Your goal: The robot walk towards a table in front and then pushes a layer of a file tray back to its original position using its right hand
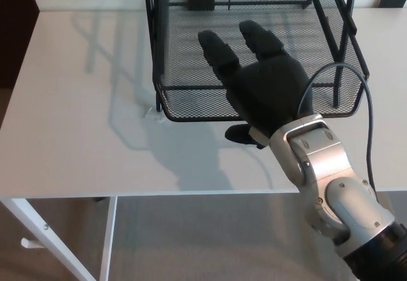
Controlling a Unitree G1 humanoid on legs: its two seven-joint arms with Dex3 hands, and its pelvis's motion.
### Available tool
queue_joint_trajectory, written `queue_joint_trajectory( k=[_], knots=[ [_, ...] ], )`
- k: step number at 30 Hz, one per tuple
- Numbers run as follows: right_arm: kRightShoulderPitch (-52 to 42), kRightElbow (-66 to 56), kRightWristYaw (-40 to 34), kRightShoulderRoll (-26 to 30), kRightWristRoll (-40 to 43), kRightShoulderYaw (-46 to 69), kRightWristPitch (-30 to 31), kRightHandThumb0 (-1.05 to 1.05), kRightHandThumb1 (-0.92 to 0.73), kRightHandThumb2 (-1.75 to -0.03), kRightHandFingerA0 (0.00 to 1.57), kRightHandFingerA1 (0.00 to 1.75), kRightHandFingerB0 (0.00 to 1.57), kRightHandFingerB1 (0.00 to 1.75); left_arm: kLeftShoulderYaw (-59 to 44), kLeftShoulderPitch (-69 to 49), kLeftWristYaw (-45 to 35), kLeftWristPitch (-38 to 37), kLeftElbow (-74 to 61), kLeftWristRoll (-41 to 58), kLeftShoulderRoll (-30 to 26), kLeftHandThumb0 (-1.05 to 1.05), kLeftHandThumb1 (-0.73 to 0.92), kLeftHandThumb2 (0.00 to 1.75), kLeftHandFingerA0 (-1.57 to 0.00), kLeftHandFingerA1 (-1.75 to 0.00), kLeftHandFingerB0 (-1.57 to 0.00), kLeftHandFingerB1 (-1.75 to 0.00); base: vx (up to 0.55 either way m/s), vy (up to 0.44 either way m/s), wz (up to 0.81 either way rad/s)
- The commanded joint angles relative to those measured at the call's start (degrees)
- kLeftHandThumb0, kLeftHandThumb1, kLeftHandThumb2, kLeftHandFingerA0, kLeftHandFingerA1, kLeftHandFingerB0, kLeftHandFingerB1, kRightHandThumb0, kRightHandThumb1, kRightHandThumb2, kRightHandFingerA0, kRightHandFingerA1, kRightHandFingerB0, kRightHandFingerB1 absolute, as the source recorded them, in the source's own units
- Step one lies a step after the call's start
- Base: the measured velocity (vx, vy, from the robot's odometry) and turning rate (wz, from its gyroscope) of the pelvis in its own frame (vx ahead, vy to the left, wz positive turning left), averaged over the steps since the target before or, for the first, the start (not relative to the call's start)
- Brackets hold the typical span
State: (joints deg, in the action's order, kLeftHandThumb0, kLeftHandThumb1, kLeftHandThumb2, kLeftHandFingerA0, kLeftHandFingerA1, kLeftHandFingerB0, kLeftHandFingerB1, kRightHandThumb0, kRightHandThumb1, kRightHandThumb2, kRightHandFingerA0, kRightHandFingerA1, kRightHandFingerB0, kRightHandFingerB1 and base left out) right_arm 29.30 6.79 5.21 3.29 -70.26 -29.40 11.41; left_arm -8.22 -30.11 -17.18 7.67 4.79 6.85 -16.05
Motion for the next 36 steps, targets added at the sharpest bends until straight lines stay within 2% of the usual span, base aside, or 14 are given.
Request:
queue_joint_trajectory(
  k=[1,7,8,13,17,18,19,20,21,22,28,30,35,36],
  knots=[
    [-1.09,-2.46,2.00,0.97,2.48,-0.03,0.73,-0.72,-0.43,-0.76,0.00,0.00,0.00,0.01,-0.14,0.13,-0.35,-1.31,-0.17,-0.88,-0.99,-0.08,0.70,0.59,-0.50,-0.47,-0.33,-0.37,0.00,0.000,0.00],
    [-4.56,-8.61,5.52,3.43,3.80,-0.26,0.13,-0.72,-0.44,-0.76,0.00,0.00,0.00,0.03,-0.08,0.52,-0.62,-1.44,-0.22,-0.85,-1.21,-0.08,0.70,0.59,-0.50,-0.47,-0.33,-0.37,0.00,0.000,0.00],
    [-5.12,-9.30,5.73,3.90,3.55,-0.51,0.01,-0.73,-0.44,-0.76,0.00,0.00,0.00,0.02,-0.10,0.75,-0.60,-1.19,-0.09,-0.74,-1.15,-0.05,0.51,0.91,-0.42,-0.61,-0.21,-0.50,0.00,0.000,0.00],
    [-8.76,-12.74,6.00,5.75,4.25,-0.92,-0.64,-0.75,-0.45,-0.78,0.00,0.00,0.00,0.00,0.12,0.92,-0.46,-0.52,-0.57,-0.87,-1.07,-0.04,0.53,0.92,-0.42,-0.61,-0.20,-0.50,0.00,0.000,0.00],
    [-16.01,-24.39,7.84,8.80,5.89,-0.91,-3.01,-0.75,-0.44,-0.78,0.00,0.00,0.00,0.00,0.10,1.81,-0.46,0.34,-0.95,-0.74,-1.31,-0.03,0.52,0.92,-0.41,-0.60,-0.20,-0.50,0.00,0.000,0.00],
    [-18.39,-28.31,8.12,9.66,5.93,-0.88,-3.56,-0.78,-0.47,-0.80,0.00,0.00,0.00,0.00,-0.05,2.30,-0.43,0.31,-0.63,-0.57,-1.27,-0.05,0.70,0.59,-0.49,-0.47,-0.33,-0.37,0.00,0.000,0.00],
    [-20.08,-31.06,8.70,10.40,5.50,-0.96,-3.82,-0.78,-0.47,-0.80,0.00,0.00,0.00,0.00,-0.14,2.49,-0.45,-0.12,-0.04,-0.48,-1.16,-0.05,0.70,0.59,-0.49,-0.47,-0.33,-0.37,0.00,0.000,0.00],
    [-21.56,-33.75,9.09,10.91,6.80,-0.38,-4.34,-0.80,-0.48,-0.82,0.00,0.00,0.00,0.00,-0.18,3.16,-0.38,0.33,-0.07,-0.23,-1.00,-0.03,0.52,0.92,-0.41,-0.61,-0.20,-0.50,0.00,0.000,0.00],
    [-23.66,-36.62,8.21,11.69,8.77,0.28,-5.72,-0.82,-0.49,-0.82,0.00,0.00,0.00,0.00,-0.11,3.64,-0.06,0.75,0.01,-0.48,-1.04,-0.07,0.70,0.58,-0.50,-0.47,-0.34,-0.37,0.00,0.000,0.00],
    [-26.12,-39.98,7.85,12.58,10.44,0.93,-6.77,-0.84,-0.50,-0.83,0.00,0.00,0.00,0.00,-0.03,3.95,-0.03,0.73,0.22,-0.66,-1.15,-0.05,0.50,0.91,-0.42,-0.61,-0.21,-0.50,0.00,0.000,0.00],
    [-46.15,-60.38,3.07,18.65,21.38,8.51,-14.02,-0.81,-0.52,-0.83,0.00,0.02,0.00,0.01,0.24,3.66,-0.55,0.50,0.13,-1.07,-1.76,-0.07,0.50,0.90,-0.39,-0.59,-0.19,-0.49,0.00,0.000,0.00],
    [-53.31,-62.96,-0.50,20.02,24.56,12.16,-17.59,-0.74,-0.50,-0.84,0.00,0.10,0.00,0.08,0.06,3.85,-0.53,0.34,0.68,-0.93,-1.70,-0.08,0.50,0.91,-0.40,-0.60,-0.19,-0.49,0.00,0.000,0.00],
    [-79.04,-62.84,-7.94,20.37,37.13,25.78,-30.34,-0.77,-0.52,-0.81,0.00,0.00,0.00,0.00,0.45,3.02,-0.43,-1.36,1.30,-1.18,-1.06,-0.09,0.49,0.90,-0.43,-0.61,-0.21,-0.50,0.00,0.000,0.00],
    [-81.66,-61.70,-8.74,19.81,38.48,27.28,-32.01,-0.78,-0.53,-0.81,0.00,0.00,0.00,0.01,0.55,3.02,-0.34,-1.62,1.59,-1.44,-1.10,-0.13,0.66,0.60,-0.49,-0.48,-0.33,-0.38,0.00,0.000,0.00]
  ],
)
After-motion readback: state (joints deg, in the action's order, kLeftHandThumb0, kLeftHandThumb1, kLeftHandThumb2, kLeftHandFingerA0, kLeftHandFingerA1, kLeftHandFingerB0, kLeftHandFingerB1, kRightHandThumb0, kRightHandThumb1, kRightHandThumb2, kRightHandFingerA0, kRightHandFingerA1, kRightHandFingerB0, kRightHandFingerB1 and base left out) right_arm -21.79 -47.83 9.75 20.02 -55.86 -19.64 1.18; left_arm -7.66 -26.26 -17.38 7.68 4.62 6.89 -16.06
